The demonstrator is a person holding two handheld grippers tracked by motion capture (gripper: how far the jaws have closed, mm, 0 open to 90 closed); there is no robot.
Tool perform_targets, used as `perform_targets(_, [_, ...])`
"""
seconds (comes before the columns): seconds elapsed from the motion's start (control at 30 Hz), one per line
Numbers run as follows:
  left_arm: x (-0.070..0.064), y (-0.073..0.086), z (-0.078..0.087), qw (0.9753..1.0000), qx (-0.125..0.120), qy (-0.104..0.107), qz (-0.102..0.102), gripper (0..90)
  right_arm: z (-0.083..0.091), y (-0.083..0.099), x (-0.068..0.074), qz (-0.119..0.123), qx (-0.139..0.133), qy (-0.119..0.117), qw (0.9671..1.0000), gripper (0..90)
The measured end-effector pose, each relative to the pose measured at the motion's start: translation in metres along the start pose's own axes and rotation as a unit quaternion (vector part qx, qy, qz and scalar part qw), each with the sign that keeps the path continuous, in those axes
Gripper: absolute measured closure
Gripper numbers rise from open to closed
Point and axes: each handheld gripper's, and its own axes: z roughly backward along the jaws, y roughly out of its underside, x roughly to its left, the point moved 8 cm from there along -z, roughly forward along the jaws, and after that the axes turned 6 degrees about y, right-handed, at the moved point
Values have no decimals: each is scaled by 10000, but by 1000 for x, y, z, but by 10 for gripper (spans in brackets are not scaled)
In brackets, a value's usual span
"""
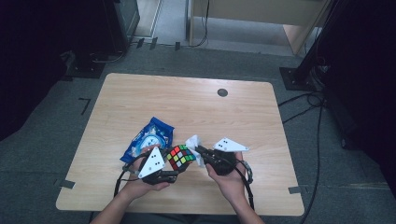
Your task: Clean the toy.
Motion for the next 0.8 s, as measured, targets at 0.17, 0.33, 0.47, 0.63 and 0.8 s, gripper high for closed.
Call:
perform_targets(0.17, [2, 5, -2, 9999, 123, -67, -11, 341, 16, -18, 9, 0, -465, -147, 9988, 868])
perform_targets(0.33, [-3, 6, -6, 9998, 174, -54, -95, 341, 39, -40, 45, 84, -953, -741, 9927, 867])
perform_targets(0.47, [-4, 2, -4, 9999, 90, -37, -121, 341, 33, -35, 59, 306, -881, -816, 9923, 865])
perform_targets(0.63, [-4, 2, -2, 9999, 81, -17, -145, 341, 23, -27, 45, 134, -738, -657, 9950, 863])
perform_targets(0.8, [-2, -1, 1, 9999, 33, -43, -134, 341, 7, -10, 11, 242, -410, -2, 9989, 863])
